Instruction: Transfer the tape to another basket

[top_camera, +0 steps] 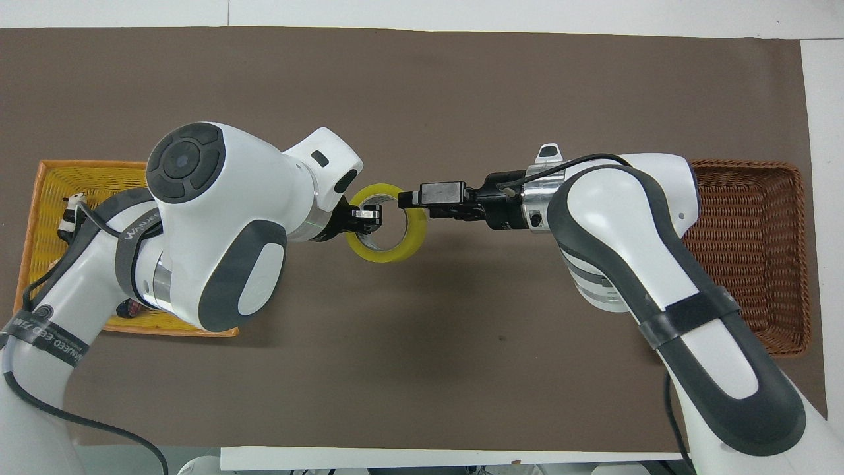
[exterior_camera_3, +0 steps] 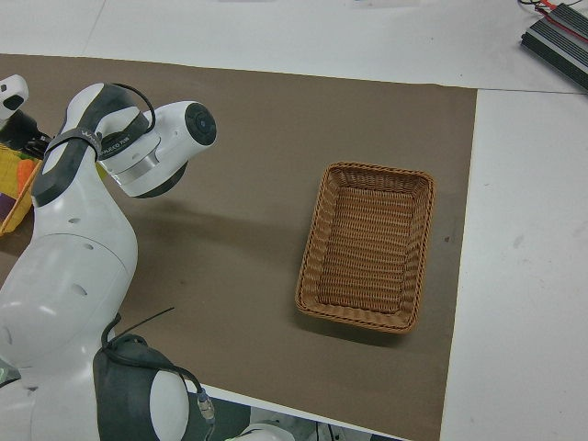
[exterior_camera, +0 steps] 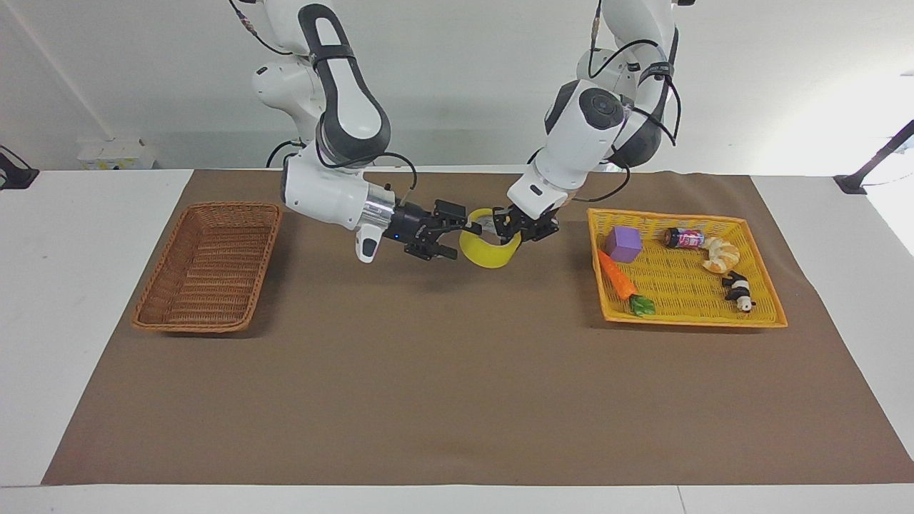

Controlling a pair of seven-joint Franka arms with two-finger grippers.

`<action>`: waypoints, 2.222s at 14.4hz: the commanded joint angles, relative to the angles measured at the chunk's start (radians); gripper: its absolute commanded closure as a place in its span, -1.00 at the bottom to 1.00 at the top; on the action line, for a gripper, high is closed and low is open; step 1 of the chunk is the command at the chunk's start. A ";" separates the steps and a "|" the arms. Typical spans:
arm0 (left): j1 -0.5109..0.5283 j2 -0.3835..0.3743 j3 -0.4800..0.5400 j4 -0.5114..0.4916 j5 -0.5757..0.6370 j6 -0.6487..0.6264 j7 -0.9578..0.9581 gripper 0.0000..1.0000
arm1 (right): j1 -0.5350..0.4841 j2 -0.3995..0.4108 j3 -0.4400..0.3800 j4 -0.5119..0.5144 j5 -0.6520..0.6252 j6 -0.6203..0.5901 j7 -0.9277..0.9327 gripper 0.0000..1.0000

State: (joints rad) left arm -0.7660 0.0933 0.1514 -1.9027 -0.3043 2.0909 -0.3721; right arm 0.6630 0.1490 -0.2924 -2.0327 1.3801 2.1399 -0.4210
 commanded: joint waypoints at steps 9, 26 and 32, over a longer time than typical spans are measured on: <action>0.004 0.008 0.002 0.017 -0.018 0.003 -0.004 0.93 | 0.024 -0.028 -0.004 -0.046 0.020 0.005 0.002 -0.87; 0.005 0.011 0.005 0.042 -0.002 0.003 0.009 -0.99 | 0.021 -0.032 -0.002 -0.046 0.020 -0.015 -0.005 0.95; 0.144 -0.065 0.040 0.208 0.001 -0.290 0.012 -0.99 | -0.006 -0.031 -0.004 -0.038 0.005 -0.049 -0.045 0.97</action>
State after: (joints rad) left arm -0.7116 0.0707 0.1766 -1.7376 -0.3107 1.9025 -0.3718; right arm 0.6804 0.1387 -0.2945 -2.0621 1.3826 2.1218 -0.4293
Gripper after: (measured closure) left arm 0.000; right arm 0.458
